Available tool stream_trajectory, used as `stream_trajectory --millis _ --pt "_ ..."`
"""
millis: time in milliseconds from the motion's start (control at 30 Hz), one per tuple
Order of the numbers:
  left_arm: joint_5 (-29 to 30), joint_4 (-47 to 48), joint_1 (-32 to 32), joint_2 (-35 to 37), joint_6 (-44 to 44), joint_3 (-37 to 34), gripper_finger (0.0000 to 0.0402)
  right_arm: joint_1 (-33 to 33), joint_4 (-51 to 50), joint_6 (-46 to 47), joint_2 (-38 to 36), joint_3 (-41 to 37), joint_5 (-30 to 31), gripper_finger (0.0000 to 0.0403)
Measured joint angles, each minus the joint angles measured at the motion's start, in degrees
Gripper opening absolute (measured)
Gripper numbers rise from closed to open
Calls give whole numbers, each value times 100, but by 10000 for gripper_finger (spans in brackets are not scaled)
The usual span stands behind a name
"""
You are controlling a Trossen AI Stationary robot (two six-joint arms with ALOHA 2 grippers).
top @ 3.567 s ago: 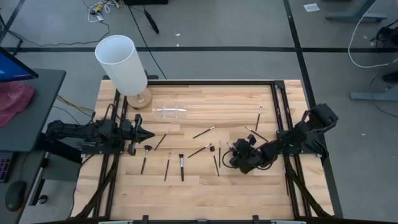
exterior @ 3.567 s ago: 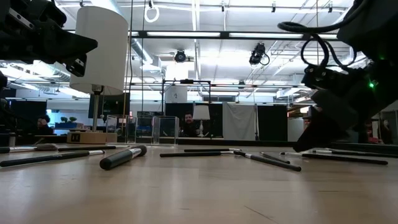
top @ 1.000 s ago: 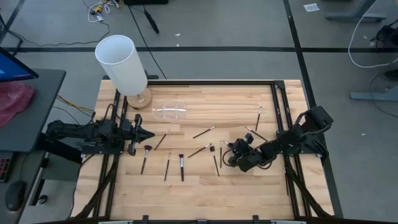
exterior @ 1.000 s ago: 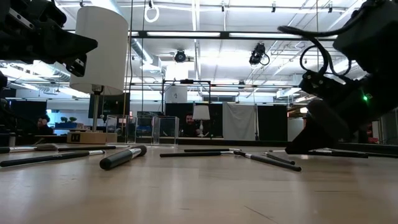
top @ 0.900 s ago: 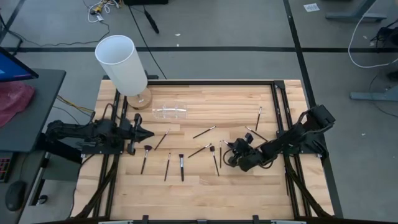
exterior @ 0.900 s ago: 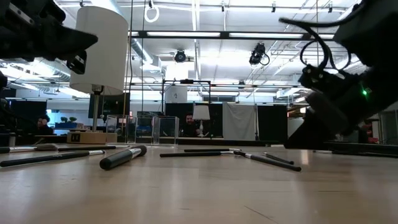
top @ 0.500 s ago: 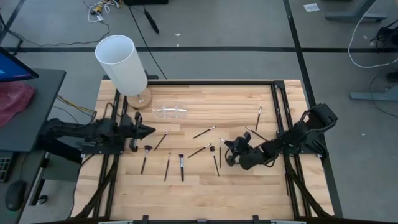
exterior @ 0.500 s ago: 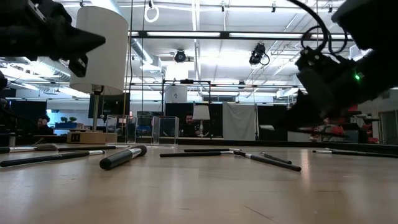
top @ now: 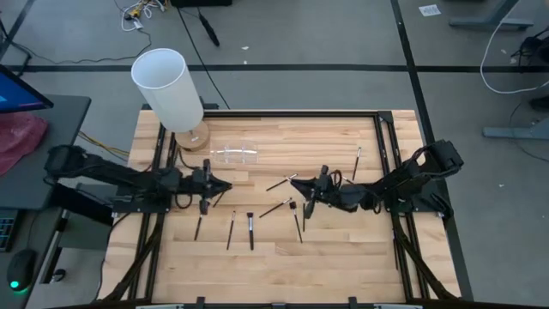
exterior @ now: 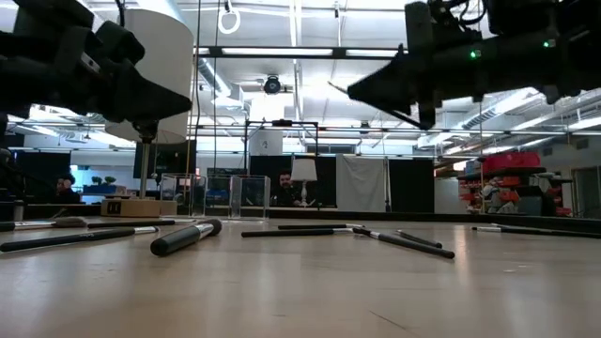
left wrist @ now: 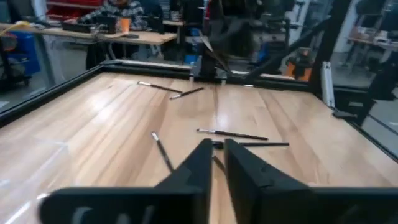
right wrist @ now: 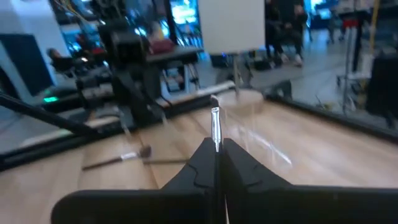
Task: Put items in baskets/containers
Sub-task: Put the eyeshadow brush into the transparent organizer
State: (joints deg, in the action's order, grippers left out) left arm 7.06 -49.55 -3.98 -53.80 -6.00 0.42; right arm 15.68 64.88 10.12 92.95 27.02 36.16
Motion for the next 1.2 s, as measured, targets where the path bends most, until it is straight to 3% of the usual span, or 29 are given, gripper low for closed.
stream_trajectory --millis 133,300,500,633,800,933,1200 --pt "-642 -983 276 -1235 30 333 115 -125 144 -319 0 225 -302 8" --pt "-1510 -1770 496 -2754 240 1246 168 -227 204 -817 200 713 -586 8" --pt "-2202 -2847 600 -4415 248 2350 189 -292 449 -1159 438 1037 -593 8" --pt "-2228 -3958 670 -5287 -17 2770 187 -263 1023 -1446 485 1078 -828 8" --pt "-2060 -4032 742 -5695 -236 3395 182 -216 1407 -1705 487 1081 -1121 8" --pt "-2517 -4055 721 -5683 -189 3771 183 -211 1505 -1807 490 1082 -1323 8" --pt "-2720 -4049 781 -5647 -237 4165 181 -203 1687 -2124 490 1082 -1477 8"
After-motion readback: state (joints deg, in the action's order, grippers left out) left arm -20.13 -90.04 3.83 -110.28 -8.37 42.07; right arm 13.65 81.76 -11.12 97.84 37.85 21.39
